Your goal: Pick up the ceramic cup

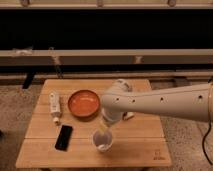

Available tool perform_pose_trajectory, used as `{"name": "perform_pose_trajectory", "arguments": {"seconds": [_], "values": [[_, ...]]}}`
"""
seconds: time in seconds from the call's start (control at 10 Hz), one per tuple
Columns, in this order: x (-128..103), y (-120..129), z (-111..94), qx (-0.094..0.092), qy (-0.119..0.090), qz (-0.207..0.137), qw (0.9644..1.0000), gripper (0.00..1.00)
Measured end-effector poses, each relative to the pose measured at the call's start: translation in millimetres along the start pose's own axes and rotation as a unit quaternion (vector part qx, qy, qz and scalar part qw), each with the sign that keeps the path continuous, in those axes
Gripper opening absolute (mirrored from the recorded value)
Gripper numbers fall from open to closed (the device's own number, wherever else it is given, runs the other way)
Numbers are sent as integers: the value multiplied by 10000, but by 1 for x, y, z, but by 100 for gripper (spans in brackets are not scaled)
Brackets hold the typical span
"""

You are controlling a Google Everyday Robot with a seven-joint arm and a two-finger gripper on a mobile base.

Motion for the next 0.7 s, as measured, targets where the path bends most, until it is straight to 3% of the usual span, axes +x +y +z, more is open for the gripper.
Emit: {"name": "perform_pose_trajectory", "arguments": {"seconds": [0.5, 0.7], "values": [[15, 0, 21, -79, 62, 150, 9998, 71], [19, 2, 27, -123, 89, 151, 9998, 64]]}}
